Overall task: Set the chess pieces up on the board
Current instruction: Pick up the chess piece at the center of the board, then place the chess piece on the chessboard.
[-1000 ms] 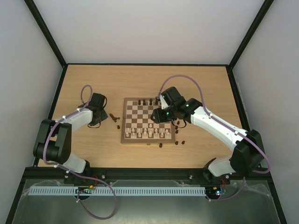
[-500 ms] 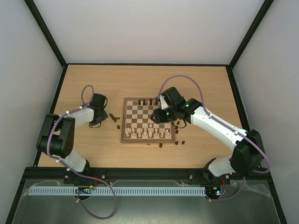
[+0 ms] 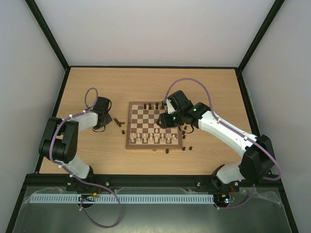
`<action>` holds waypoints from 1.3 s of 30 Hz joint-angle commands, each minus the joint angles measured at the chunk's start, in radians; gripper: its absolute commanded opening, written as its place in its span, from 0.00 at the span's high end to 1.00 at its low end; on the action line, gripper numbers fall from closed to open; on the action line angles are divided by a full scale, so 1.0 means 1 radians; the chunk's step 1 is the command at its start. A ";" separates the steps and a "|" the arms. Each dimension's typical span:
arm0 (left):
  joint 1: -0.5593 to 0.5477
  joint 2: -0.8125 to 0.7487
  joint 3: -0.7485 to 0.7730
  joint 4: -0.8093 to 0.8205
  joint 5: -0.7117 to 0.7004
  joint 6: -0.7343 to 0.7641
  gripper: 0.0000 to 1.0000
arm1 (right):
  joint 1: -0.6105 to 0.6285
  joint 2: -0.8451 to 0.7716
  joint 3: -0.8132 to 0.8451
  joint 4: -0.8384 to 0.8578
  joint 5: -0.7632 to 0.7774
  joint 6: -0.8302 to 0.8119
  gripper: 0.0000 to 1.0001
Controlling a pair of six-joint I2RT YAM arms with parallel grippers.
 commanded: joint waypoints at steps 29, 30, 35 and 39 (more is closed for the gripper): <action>-0.181 -0.681 0.122 -0.229 1.115 0.208 0.91 | -0.023 -0.182 0.006 0.134 -0.512 0.098 0.45; -0.207 -0.688 0.134 -0.269 1.052 0.237 0.91 | -0.037 -0.170 0.018 0.124 -0.551 0.115 0.45; -0.399 -0.731 0.150 -0.392 0.581 0.310 0.92 | -0.076 -0.131 0.030 0.128 -0.691 0.197 0.42; -0.545 -0.795 0.138 -0.417 0.343 0.304 0.93 | -0.086 -0.117 0.031 0.120 -0.712 0.220 0.40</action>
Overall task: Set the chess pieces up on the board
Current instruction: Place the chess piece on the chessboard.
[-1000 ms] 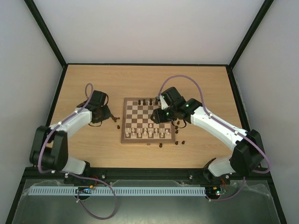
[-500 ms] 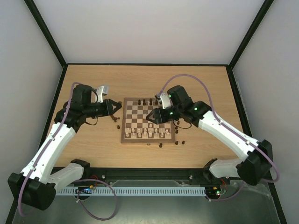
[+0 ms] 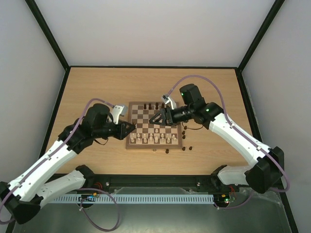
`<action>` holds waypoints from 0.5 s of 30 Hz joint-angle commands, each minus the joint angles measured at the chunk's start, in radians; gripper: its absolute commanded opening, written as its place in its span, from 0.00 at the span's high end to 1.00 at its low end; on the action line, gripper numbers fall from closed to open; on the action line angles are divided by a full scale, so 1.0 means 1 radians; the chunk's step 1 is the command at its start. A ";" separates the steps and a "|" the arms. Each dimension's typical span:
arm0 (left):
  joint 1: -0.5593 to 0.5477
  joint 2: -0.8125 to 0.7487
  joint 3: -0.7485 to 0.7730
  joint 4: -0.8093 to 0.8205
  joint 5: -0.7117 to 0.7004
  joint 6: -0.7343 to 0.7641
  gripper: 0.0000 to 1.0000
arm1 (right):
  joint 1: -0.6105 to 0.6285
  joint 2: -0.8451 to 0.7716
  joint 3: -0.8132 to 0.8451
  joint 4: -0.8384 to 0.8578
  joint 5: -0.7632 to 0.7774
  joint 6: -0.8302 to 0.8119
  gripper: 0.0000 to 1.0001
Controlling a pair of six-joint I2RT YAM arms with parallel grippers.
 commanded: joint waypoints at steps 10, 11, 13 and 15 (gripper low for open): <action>-0.453 0.041 0.023 -0.055 -0.624 -0.008 0.95 | -0.007 0.080 0.002 0.069 -0.229 0.135 0.38; -0.480 0.060 0.030 -0.054 -0.643 -0.009 0.95 | -0.008 0.087 0.007 0.067 -0.234 0.136 0.38; -0.518 0.084 0.040 -0.051 -0.676 -0.009 0.95 | -0.008 0.100 0.013 0.056 -0.237 0.125 0.39; -0.536 0.092 0.049 -0.040 -0.682 -0.006 0.95 | -0.007 0.111 0.013 0.031 -0.236 0.102 0.39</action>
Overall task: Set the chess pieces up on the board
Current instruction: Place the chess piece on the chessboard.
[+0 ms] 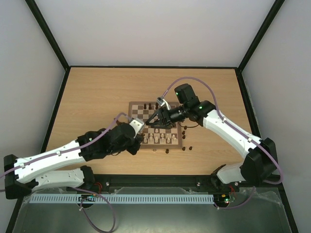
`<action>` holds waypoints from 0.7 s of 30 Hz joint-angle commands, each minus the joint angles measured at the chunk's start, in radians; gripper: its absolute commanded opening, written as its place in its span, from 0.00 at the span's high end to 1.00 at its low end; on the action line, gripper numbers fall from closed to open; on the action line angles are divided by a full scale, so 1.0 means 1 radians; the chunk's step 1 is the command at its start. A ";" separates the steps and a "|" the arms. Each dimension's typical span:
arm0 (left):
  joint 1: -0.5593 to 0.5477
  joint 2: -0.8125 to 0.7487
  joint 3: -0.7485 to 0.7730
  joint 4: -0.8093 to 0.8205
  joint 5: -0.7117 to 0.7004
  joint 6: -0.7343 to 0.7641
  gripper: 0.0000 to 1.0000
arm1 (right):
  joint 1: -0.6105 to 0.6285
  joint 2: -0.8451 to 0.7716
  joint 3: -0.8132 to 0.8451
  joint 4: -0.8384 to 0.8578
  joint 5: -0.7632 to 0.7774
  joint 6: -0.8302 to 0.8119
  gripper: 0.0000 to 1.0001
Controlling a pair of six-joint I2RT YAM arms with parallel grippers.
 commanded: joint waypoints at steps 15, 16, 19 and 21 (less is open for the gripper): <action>-0.051 0.036 0.062 0.045 -0.069 0.031 0.95 | 0.082 0.053 -0.077 0.033 -0.046 -0.013 0.44; -0.051 0.039 0.061 0.046 -0.067 0.031 0.95 | 0.084 0.053 -0.076 0.035 -0.047 -0.011 0.44; -0.051 0.043 0.058 0.049 -0.062 0.032 0.95 | 0.089 0.054 -0.073 0.044 -0.049 -0.006 0.45; -0.052 0.043 0.057 0.054 -0.053 0.031 0.95 | 0.088 0.057 -0.072 0.044 -0.049 -0.007 0.47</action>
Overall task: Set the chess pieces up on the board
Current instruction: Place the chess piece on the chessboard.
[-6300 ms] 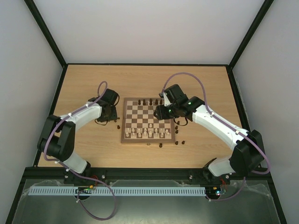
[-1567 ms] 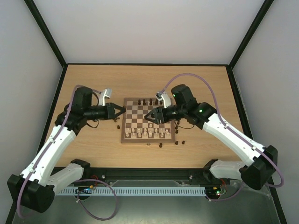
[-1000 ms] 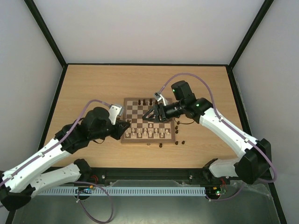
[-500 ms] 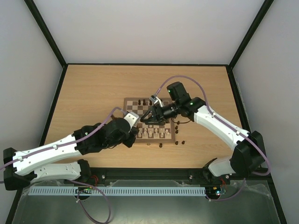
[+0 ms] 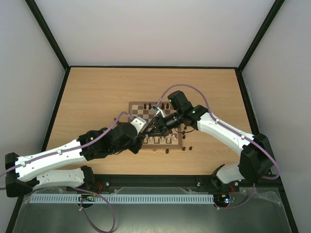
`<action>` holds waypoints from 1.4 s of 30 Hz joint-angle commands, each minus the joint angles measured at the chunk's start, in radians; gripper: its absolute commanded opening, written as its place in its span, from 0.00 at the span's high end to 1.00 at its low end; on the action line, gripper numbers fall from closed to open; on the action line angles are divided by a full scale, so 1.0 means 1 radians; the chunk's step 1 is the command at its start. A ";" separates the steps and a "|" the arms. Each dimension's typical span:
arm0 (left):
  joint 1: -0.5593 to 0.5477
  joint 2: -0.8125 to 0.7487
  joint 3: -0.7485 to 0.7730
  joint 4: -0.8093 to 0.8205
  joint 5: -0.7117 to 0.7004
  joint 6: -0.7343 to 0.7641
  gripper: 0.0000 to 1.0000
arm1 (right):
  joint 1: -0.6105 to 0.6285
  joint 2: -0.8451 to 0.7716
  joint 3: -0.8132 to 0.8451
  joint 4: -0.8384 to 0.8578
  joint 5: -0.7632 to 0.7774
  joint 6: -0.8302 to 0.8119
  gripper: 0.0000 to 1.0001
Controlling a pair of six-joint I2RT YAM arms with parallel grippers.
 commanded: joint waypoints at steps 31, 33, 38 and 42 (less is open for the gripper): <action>-0.013 -0.163 0.006 0.059 -0.094 -0.041 0.52 | 0.006 -0.031 0.023 0.156 -0.018 0.148 0.90; -0.012 -0.231 -0.002 0.078 -0.108 -0.047 0.45 | 0.000 -0.046 0.037 0.176 -0.015 0.169 0.90; -0.008 -0.344 -0.049 0.198 -0.095 -0.112 0.38 | -0.023 -0.116 0.040 0.290 0.024 0.251 0.90; -0.005 -0.400 -0.098 0.360 -0.040 -0.185 0.39 | -0.031 -0.162 0.054 0.379 0.065 0.314 0.91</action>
